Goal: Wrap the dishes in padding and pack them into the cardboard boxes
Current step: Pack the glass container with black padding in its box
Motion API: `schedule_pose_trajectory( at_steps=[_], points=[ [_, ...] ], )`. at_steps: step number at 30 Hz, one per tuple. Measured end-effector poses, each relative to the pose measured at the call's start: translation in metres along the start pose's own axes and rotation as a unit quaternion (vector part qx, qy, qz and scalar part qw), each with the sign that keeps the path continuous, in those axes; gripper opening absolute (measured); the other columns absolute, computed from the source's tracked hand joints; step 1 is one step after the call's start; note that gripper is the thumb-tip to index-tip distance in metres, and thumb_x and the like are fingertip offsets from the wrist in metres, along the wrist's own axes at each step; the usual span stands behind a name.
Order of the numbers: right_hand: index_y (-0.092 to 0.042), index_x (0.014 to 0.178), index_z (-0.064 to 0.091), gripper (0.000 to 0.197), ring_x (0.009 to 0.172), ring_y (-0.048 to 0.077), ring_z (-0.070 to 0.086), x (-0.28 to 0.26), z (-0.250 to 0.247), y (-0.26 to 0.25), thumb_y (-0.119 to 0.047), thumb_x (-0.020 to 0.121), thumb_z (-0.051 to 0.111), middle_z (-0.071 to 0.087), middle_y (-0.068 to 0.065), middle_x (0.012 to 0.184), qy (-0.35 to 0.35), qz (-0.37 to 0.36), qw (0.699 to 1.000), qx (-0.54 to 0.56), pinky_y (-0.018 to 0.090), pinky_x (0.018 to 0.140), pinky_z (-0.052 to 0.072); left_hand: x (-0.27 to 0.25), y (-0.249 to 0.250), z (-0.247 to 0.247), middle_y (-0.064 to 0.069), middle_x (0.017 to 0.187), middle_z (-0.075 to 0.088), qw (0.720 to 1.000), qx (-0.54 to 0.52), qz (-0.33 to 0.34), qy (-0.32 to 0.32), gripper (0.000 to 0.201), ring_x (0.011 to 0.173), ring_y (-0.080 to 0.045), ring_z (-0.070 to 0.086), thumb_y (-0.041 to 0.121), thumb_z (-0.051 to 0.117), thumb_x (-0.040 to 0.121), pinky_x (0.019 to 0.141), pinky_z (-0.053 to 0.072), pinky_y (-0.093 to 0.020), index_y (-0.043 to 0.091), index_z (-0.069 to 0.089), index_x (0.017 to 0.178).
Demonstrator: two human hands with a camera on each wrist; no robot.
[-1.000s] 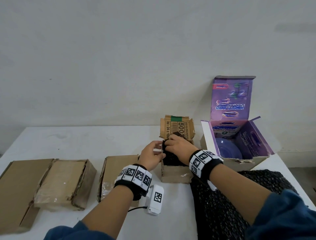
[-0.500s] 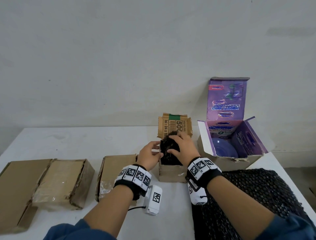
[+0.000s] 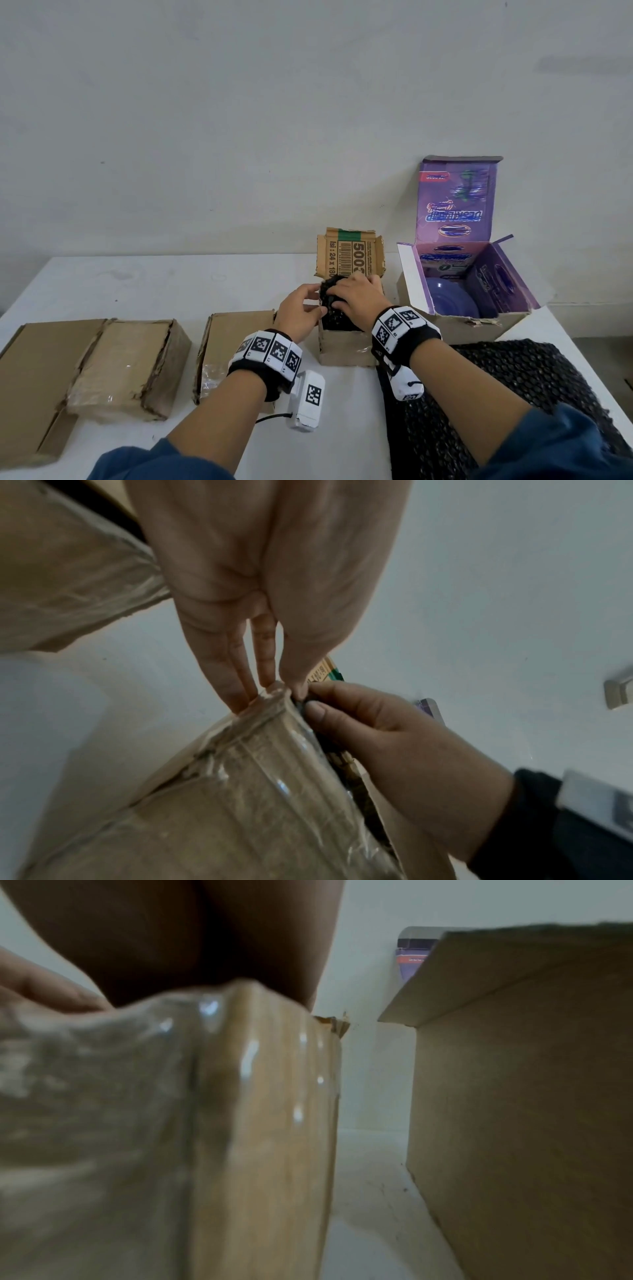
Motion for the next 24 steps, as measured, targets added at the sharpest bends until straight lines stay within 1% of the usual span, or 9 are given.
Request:
schedule_pose_trajectory(
  at_steps=[2,5,8,10,13,15,19,21,24],
  points=[
    [-0.029,0.120,0.057,0.030,0.116,0.019,0.036,0.005,-0.001,-0.003,-0.033,0.097,0.038,0.057,-0.010,0.124,-0.007,-0.001,1.000,-0.024,0.040,0.094,0.023,-0.001,0.001,0.000,0.000,0.112,0.059,1.000,0.010,0.006,0.004,0.041,0.094,-0.019,0.065,0.002,0.060,0.088,0.086,0.055,-0.038,0.018,0.051,0.125],
    [-0.026,0.115,0.060,0.029,0.116,0.022,0.034,0.010,-0.002,-0.009,-0.035,0.097,0.039,0.058,-0.008,0.120,-0.006,-0.003,0.999,-0.045,0.040,0.091,0.020,-0.004,0.007,-0.001,0.005,0.105,0.056,0.997,0.059,0.040,0.011,0.041,0.088,-0.013,0.062,0.004,0.058,0.088,0.079,0.053,-0.026,0.021,0.047,0.124],
    [-0.021,0.122,0.058,0.031,0.120,0.023,0.040,0.006,0.003,-0.008,-0.031,0.093,0.051,0.057,-0.001,0.122,-0.026,-0.040,0.998,0.050,0.038,0.100,0.027,-0.006,0.010,0.000,0.000,0.113,0.057,0.992,0.103,0.069,0.016,0.033,0.089,-0.015,0.063,0.005,0.056,0.089,0.082,0.051,-0.027,0.018,0.052,0.119],
    [-0.017,0.125,0.053,0.043,0.120,0.019,0.044,-0.003,-0.002,0.004,-0.020,0.084,0.066,0.055,0.002,0.125,0.015,-0.025,0.982,0.189,0.030,0.105,0.030,-0.005,0.008,0.002,-0.003,0.118,0.058,0.992,0.102,0.068,0.017,0.031,0.090,-0.015,0.064,0.007,0.058,0.089,0.085,0.052,-0.031,0.018,0.055,0.118],
    [-0.014,0.119,0.052,0.054,0.112,0.013,0.043,-0.015,-0.012,0.032,-0.012,0.071,0.077,0.043,0.003,0.125,0.143,0.087,0.941,0.293,0.023,0.104,0.033,-0.003,0.006,0.005,-0.002,0.119,0.058,0.994,0.095,0.061,0.018,0.030,0.091,-0.014,0.064,0.007,0.060,0.088,0.084,0.052,-0.027,0.017,0.057,0.116],
    [-0.013,0.122,0.056,0.053,0.115,0.016,0.045,-0.010,-0.010,0.028,-0.014,0.073,0.076,0.048,0.004,0.126,0.142,0.092,0.946,0.278,0.024,0.105,0.032,-0.003,0.006,0.006,-0.002,0.120,0.058,0.994,0.094,0.062,0.015,0.028,0.092,-0.013,0.063,0.007,0.060,0.088,0.082,0.050,-0.024,0.016,0.058,0.116],
    [-0.023,0.123,0.060,0.038,0.120,0.021,0.045,0.006,-0.008,0.004,-0.020,0.085,0.063,0.061,-0.002,0.123,0.071,0.006,0.982,0.175,0.033,0.104,0.031,-0.007,0.009,0.006,-0.002,0.120,0.056,0.990,0.112,0.081,0.008,0.033,0.093,-0.014,0.060,0.008,0.058,0.090,0.081,0.046,-0.023,0.014,0.050,0.121],
    [-0.031,0.121,0.061,0.031,0.116,0.019,0.041,0.008,-0.007,0.002,-0.027,0.090,0.056,0.060,-0.009,0.119,0.041,0.013,0.995,0.093,0.038,0.097,0.028,-0.007,0.009,0.005,-0.001,0.118,0.056,0.990,0.113,0.083,0.010,0.035,0.092,-0.013,0.060,0.008,0.058,0.090,0.080,0.045,-0.021,0.014,0.047,0.122],
    [-0.033,0.117,0.063,0.028,0.115,0.020,0.036,0.010,-0.008,0.000,-0.032,0.091,0.053,0.060,-0.010,0.119,0.039,0.032,0.998,0.050,0.039,0.093,0.024,-0.007,0.010,0.003,0.001,0.110,0.056,0.990,0.104,0.091,0.012,0.042,0.089,-0.011,0.060,0.006,0.059,0.088,0.069,0.043,-0.007,0.018,0.044,0.126]
  ],
)
Point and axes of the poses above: each hand's wrist, its own x-axis towards the middle knuckle, its own z-axis out of the palm, y = z × x, the point moved 9 cm from there along x, towards the middle knuckle
